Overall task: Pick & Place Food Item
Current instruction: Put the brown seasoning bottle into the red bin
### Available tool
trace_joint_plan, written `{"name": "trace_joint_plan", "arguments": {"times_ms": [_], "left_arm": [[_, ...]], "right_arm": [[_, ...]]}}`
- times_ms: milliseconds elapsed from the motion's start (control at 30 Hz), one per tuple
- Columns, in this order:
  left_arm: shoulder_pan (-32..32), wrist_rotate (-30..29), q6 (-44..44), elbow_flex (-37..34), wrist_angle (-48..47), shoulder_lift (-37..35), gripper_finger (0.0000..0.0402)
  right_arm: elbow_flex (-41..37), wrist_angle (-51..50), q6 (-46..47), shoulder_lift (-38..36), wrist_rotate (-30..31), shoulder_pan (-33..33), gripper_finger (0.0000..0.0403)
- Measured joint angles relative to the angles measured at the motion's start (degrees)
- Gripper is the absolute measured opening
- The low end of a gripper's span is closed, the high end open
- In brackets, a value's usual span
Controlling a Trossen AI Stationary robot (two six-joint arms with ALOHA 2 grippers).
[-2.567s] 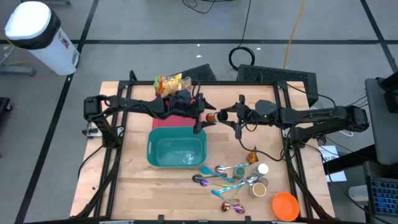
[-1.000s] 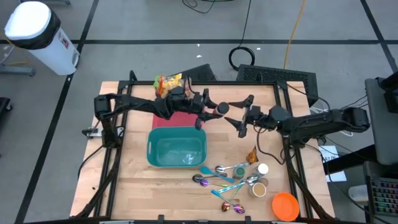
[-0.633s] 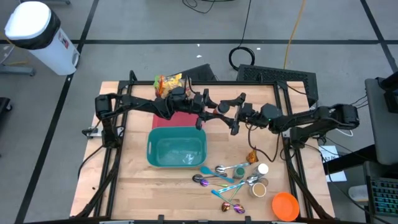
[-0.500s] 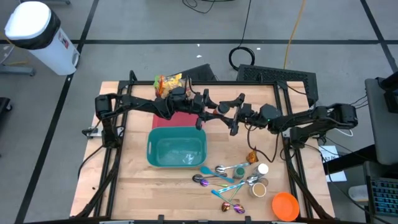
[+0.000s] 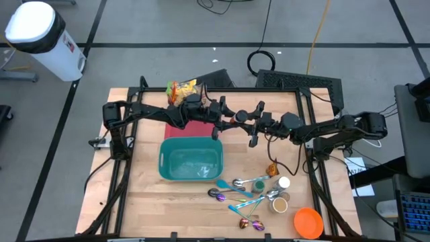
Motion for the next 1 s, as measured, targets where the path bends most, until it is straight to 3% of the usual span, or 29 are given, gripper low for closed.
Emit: {"name": "trace_joint_plan", "arguments": {"times_ms": [200,367,533,700,833,1000], "left_arm": [[0.0,0.9,-0.4,0.2,-6.8,-0.7,0.0180],[-0.1,-0.3,1.3,0.2,-20.5,-5.5,0.0226],[-0.5,-7.8,9.0,-0.2,-37.3,-12.9,0.0300],[-0.5,-15.4,11.7,0.5,-45.8,-19.2,0.0354],[-0.7,-16.6,11.0,9.0,-58.6,-20.5,0.0375],[-1.6,-19.8,13.8,20.9,-72.2,-15.9,0.0380]], "right_arm": [[0.0,-3.6,0.5,-1.9,0.0,0.0,0.0125],[-0.2,-9.4,0.5,-5.5,-0.5,0.1,0.0122],[0.0,-14.8,1.0,-8.9,1.5,-0.2,0.0122],[0.0,-19.6,3.1,-9.6,0.6,-0.3,0.0121],[0.0,-22.4,6.1,-7.0,0.5,-0.5,0.0121],[1.7,-23.6,7.8,-3.1,0.3,-0.5,0.0121]]}}
